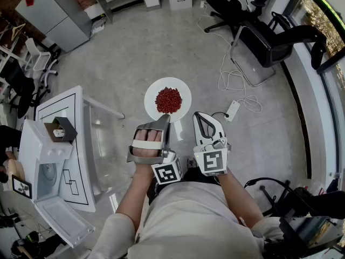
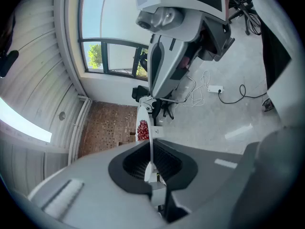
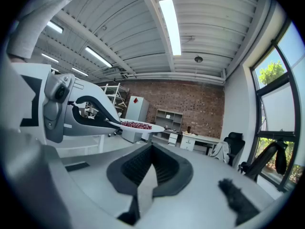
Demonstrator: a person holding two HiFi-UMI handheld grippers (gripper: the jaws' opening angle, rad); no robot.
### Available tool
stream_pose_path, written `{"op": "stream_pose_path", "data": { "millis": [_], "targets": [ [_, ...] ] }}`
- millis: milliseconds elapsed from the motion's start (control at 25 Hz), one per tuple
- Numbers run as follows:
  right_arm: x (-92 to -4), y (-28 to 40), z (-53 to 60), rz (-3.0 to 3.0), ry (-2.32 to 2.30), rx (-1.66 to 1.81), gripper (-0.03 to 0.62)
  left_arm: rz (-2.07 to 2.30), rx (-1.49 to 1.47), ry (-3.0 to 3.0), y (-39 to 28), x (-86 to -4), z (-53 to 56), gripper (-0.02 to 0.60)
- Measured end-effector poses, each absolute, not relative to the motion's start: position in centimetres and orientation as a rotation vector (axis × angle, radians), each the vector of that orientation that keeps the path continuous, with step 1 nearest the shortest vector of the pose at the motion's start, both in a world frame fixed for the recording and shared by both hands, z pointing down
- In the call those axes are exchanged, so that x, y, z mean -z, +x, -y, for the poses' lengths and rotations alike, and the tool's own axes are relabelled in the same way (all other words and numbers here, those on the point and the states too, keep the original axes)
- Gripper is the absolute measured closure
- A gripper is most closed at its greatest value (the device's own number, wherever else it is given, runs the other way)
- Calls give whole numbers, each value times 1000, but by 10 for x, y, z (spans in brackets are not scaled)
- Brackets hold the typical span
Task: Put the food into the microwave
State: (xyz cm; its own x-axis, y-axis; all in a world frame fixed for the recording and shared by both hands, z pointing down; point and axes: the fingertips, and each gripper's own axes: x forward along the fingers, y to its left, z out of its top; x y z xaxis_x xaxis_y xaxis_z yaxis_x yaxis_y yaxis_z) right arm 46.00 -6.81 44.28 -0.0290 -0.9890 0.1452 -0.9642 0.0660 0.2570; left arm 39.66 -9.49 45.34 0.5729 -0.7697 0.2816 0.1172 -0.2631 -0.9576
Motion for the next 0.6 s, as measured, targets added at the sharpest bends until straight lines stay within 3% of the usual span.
{"op": "stream_pose_path", "data": {
  "millis": [600],
  "targets": [
    [-439, 361, 97, 2228, 1725, 179, 582, -727, 1086, -1582, 301, -443, 114, 561]
  ]
}}
